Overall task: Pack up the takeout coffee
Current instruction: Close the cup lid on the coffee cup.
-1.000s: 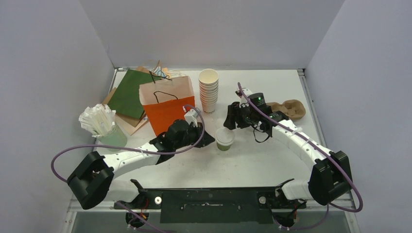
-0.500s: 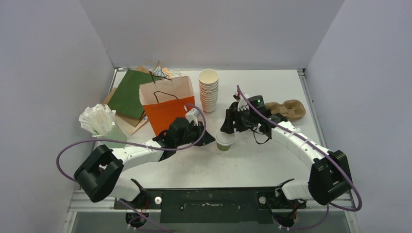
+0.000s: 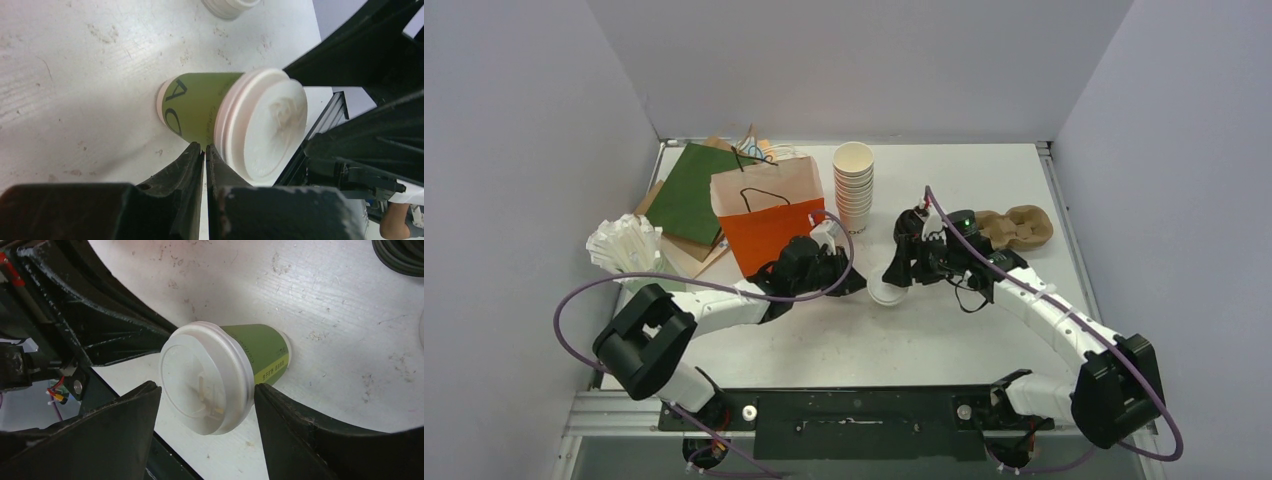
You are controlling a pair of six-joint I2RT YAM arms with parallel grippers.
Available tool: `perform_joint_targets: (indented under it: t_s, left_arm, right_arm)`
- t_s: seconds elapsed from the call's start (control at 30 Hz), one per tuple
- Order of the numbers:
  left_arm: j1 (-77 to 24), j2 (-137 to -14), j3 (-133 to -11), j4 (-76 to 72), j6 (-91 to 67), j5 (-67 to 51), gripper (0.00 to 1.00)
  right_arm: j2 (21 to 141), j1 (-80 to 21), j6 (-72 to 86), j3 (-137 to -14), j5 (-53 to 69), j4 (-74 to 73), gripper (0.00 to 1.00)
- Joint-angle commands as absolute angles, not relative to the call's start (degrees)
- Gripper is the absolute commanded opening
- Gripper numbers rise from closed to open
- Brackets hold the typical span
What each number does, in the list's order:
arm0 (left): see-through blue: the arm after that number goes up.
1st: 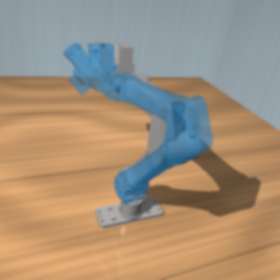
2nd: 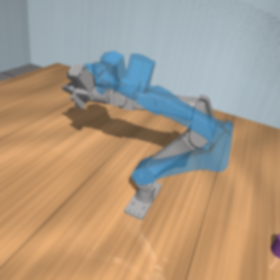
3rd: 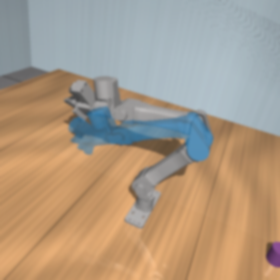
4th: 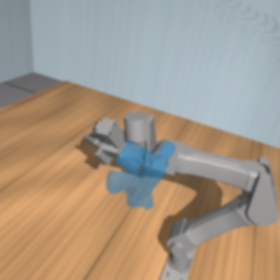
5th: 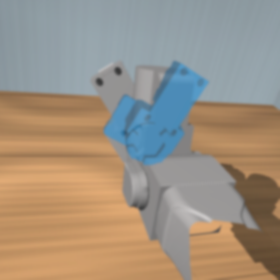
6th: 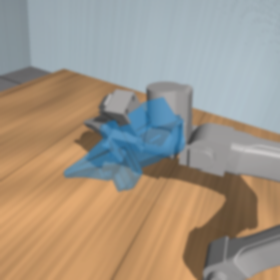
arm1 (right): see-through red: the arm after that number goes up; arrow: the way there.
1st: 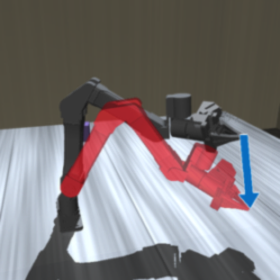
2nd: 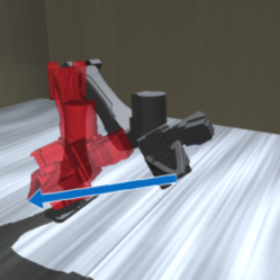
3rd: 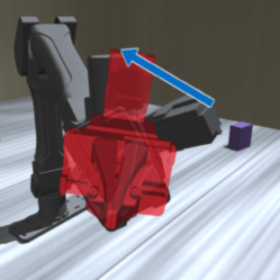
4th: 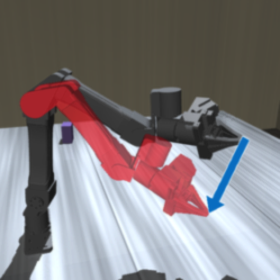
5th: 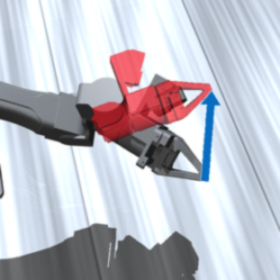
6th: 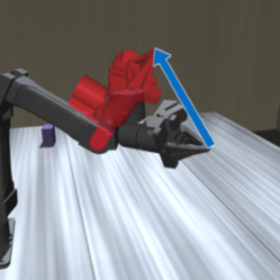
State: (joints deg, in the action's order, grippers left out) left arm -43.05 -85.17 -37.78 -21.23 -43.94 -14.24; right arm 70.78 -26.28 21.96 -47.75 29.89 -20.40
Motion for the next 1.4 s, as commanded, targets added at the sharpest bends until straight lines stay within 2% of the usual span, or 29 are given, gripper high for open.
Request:
perform_joint_targets:
  t_s: [0.0,0.2,0.37,0.53,0.87,1.17,1.37]
  left_arm:
    - [-42.28,-86.95,-42.11,-24.08,-41.74,-14.9,0.06]
    - [-41.72,-89.24,-44.78,-23.69,-40.93,-15.93,0.06]
    - [-41.52,-89.44,-45.69,-22.49,-40.42,-15.91,0.06]
    - [-40.65,-87.08,-45.79,-19.31,-38.86,-14.85,0.07]
    - [-40.64,-81.06,-41.75,-19.72,-39.76,-16.85,0.17]
    - [-39.65,-81.04,-40.67,-22.23,-41.93,-20.94,0.18]
    - [-39.37,-82.2,-38.91,-27.08,-44.22,-22.87,0.24]
  right_arm:
    - [67.16,-26.78,25.02,-45.93,30.38,-19.41,0.69]
    - [66.65,-26.87,26.42,-44.87,25.51,-21.65,0.74]
    - [68.56,-26.75,26.28,-47.3,19.26,-23.63,0.74]
    - [69.78,-26.72,24.78,-50.42,14.53,-26.36,0.87]
    - [64.97,-27.5,9.59,-52.05,18.02,-25.36,0.93]
    - [74.81,-40.34,4.75,-58.57,5.66,-28.45,0.99]
    - [77.74,-41.7,3.83,-60.86,1.61,-29.78,0.99]
